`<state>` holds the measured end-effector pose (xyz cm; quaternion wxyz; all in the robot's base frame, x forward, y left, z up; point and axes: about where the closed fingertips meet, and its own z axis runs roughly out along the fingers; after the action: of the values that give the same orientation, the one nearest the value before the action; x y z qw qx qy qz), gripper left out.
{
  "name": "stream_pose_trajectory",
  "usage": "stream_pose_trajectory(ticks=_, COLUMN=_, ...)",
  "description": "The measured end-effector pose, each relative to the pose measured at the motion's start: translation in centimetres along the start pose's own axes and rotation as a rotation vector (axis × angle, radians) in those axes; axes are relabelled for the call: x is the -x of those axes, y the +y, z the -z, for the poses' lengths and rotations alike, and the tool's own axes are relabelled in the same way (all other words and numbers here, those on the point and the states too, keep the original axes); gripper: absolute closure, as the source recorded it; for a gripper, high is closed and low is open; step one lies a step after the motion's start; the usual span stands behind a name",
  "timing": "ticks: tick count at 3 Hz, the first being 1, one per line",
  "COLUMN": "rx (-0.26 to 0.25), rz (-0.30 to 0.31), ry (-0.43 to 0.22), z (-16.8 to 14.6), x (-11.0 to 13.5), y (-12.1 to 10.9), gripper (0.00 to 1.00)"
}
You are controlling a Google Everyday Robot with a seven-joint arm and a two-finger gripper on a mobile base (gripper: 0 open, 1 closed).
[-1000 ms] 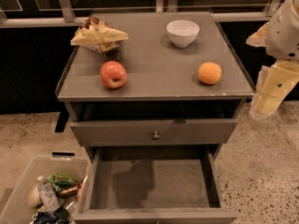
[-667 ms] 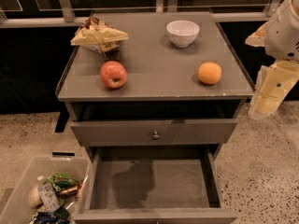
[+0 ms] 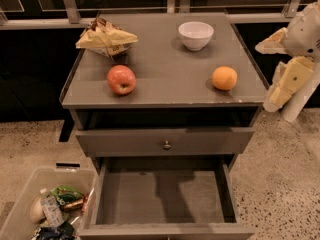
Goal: Place orange into middle drawer
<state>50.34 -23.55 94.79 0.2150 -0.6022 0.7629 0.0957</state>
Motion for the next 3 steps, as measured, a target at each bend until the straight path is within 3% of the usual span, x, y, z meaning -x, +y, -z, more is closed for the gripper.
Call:
stream_pose_trajectory(ticks=1, rx=0.07, rz=0.025, ry=-0.155, z=-3.1, x=1.0, y=-4.7, gripper=0.0)
stream_pose_trajectory(ticks=2, rx=0.077, rz=0.04, ry=-0.253, z=-6.7, x=2.7, y=-10.0, gripper=0.0)
stream_pose_trajectory(ticks=3, rx=0.026, rz=0.049, ry=-0.279, z=-6.0, x=3.2, y=-11.9, gripper=0.0)
